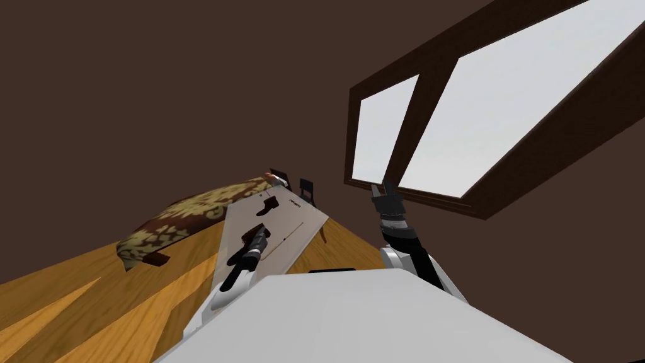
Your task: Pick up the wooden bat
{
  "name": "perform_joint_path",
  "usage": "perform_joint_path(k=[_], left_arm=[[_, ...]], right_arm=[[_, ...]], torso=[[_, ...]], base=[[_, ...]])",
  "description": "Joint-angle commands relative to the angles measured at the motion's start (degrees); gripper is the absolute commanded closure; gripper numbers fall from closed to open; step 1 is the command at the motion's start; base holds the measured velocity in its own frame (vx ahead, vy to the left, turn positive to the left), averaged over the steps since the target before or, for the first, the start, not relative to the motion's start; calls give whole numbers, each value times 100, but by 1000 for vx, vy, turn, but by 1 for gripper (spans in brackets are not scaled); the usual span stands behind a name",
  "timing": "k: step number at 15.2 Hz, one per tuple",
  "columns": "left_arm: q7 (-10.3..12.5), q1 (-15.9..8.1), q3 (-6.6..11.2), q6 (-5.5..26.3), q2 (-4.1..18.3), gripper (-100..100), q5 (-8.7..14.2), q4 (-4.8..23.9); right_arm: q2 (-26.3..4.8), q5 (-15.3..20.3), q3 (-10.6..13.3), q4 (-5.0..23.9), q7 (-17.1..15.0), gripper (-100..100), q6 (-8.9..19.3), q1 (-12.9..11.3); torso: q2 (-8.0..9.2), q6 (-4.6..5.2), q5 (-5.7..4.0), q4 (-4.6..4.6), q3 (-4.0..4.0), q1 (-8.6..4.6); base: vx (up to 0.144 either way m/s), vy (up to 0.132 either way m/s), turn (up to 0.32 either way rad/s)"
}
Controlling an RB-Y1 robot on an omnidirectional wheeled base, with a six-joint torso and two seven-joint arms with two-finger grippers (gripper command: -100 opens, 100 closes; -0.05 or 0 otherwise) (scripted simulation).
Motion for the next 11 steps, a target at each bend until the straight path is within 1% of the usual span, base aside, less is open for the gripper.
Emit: perform_joint_path(k=[1, 2, 4, 5, 6, 7, 9, 10, 11], left_arm=[[42, -7, 24, 20, 85, -100, 71, 286], [73, -46, 133, 225, 170, -100, 206, 452], [73, -46, 133, 225, 170, -100, 206, 664], [73, -46, 133, 225, 170, -100, 206, 681], [104, -84, 241, 432, 251, -100, 343, 863], [104, -84, 241, 432, 251, -100, 343, 961], [104, -84, 241, 432, 251, -100, 343, 1060], [135, -124, 351, 639, 330, -100, 480, 1289], [135, -124, 351, 639, 330, -100, 480, 1365]], right_arm=[[0, 0, 0, 0, 0, 0, 0, 0], [0, 0, 0, 0, 0, 0, 0, 1], [0, 0, 0, 0, 0, 0, 0, 0], [0, 0, -1, 0, 0, 0, 0, 1], [0, 0, -1, 0, 0, 0, 0, 1], [0, 0, 0, 0, 0, 0, 0, 0], [0, 0, -1, 0, 0, 0, 0, 1], [0, 0, -1, 0, 0, 0, 0, 1], [0, 0, 0, 0, 0, 0, 0, 0]], torso=[[0, 0, 0, 0, 0, 0], [1, -5, 1, -1, 0, 4], [-6, -1, 0, -1, -4, 4], [-3, -4, 1, -1, -2, 5], [4, -5, 2, 0, 1, 8], [4, -1, 1, 1, 2, 5], [2, -4, 1, 0, 1, 5], [6, -5, 2, 1, 3, 8], [4, 1, 1, 1, 2, 5]], base=[[44, -24, -100], [65, -32, -185], [60, -26, -150], [23, -13, -6], [39, -30, -203], [54, -36, -251], [34, -14, -45], [43, -27, -220], [63, -30, -246]])
